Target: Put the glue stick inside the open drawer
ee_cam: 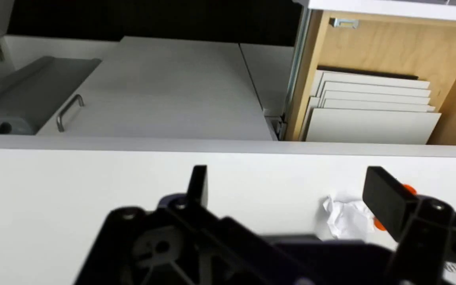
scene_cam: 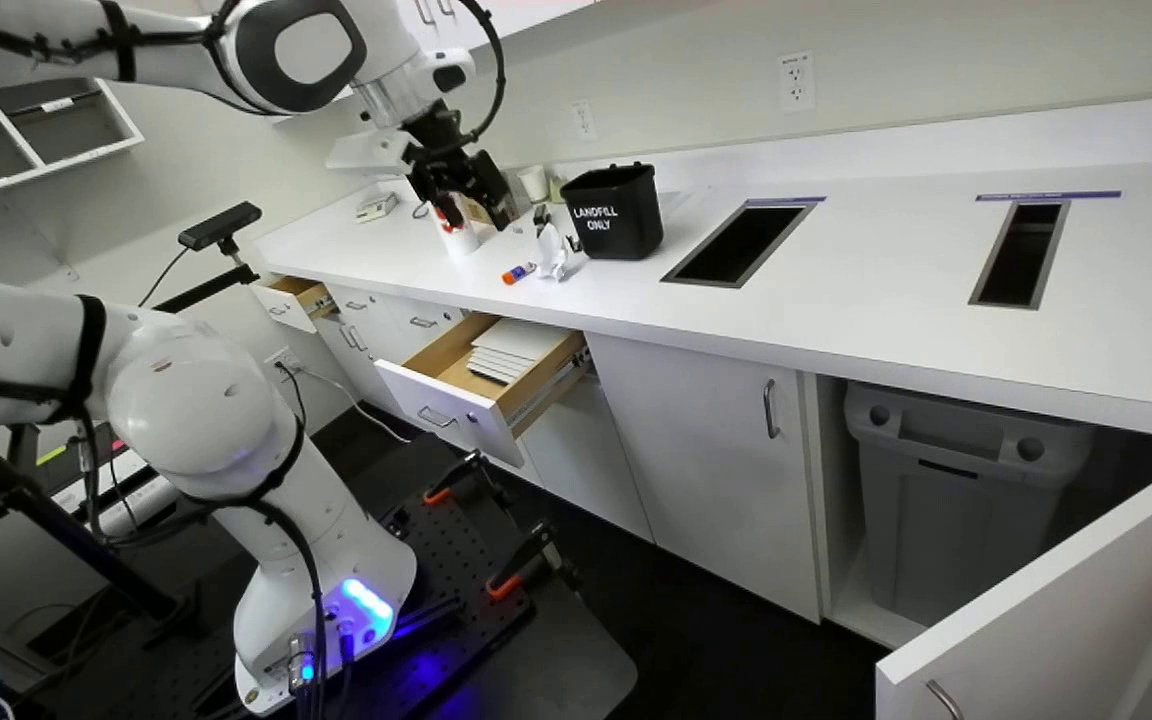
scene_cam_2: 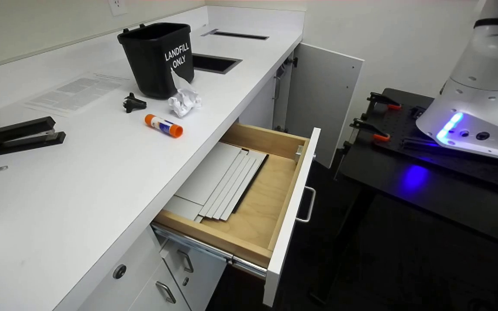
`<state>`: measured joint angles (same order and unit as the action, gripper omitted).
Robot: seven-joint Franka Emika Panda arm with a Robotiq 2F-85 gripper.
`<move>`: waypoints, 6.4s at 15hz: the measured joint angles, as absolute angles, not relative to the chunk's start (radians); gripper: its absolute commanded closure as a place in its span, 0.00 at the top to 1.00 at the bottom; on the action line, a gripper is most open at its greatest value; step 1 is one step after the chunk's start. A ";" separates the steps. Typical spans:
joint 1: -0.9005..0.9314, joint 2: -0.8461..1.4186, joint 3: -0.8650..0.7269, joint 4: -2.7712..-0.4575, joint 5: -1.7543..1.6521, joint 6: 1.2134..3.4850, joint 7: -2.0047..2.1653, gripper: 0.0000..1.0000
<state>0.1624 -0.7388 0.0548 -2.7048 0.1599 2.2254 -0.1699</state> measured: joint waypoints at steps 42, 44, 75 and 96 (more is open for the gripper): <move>0.515 0.489 0.210 -1.838 -0.094 2.527 0.542 1.00; 0.540 0.533 0.183 -1.789 -0.097 2.533 0.546 1.00; 0.736 0.535 0.017 -1.760 -0.137 2.545 0.597 0.08; 0.635 0.135 0.176 -2.434 -0.264 2.787 0.495 0.08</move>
